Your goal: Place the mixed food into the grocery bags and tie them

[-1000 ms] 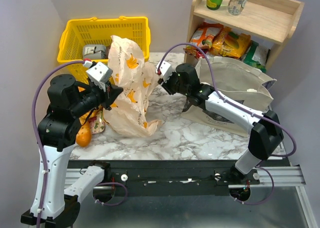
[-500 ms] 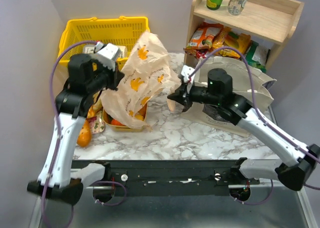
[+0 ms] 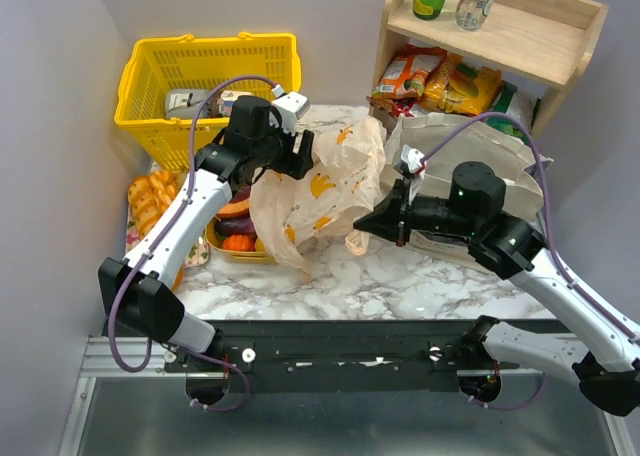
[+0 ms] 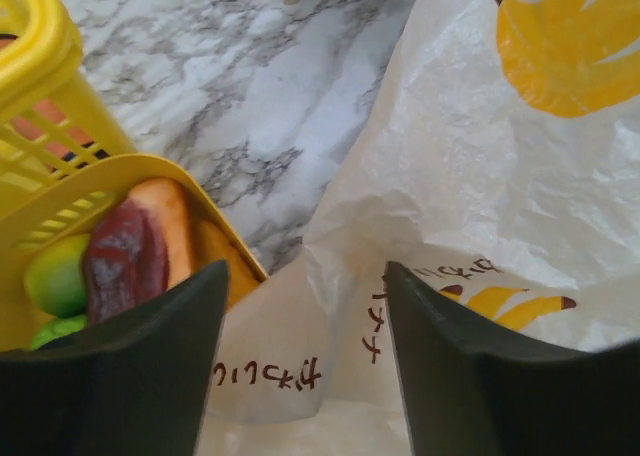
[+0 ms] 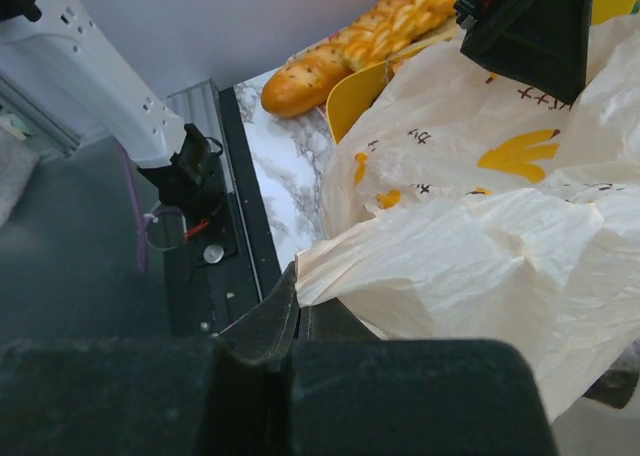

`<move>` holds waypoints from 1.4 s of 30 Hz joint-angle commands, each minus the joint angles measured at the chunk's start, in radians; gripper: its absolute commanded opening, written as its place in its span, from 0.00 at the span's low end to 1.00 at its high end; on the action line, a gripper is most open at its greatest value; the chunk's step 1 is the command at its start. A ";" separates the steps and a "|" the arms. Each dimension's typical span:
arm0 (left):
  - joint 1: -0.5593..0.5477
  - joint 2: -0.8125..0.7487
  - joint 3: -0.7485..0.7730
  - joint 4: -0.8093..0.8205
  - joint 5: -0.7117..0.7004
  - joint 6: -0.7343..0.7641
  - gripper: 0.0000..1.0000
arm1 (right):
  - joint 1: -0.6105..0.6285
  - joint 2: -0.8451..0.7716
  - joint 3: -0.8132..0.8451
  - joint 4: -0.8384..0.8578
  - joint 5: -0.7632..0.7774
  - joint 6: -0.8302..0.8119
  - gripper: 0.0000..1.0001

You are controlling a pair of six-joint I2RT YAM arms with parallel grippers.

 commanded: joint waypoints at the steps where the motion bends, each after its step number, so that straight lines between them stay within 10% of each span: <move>1: -0.007 -0.145 -0.024 0.093 -0.327 -0.053 0.89 | 0.004 0.096 0.016 0.099 0.030 0.180 0.01; 5: -0.004 -0.317 -0.139 0.152 -0.432 -0.036 0.99 | 0.004 0.186 0.073 0.141 0.082 0.253 0.01; 13: -0.012 -0.484 -0.357 0.100 0.183 0.056 0.99 | 0.004 0.230 0.157 0.176 0.190 0.342 0.01; 42: -0.139 -0.431 -0.331 0.039 0.269 0.078 0.99 | 0.003 0.157 0.105 0.153 0.325 0.332 0.01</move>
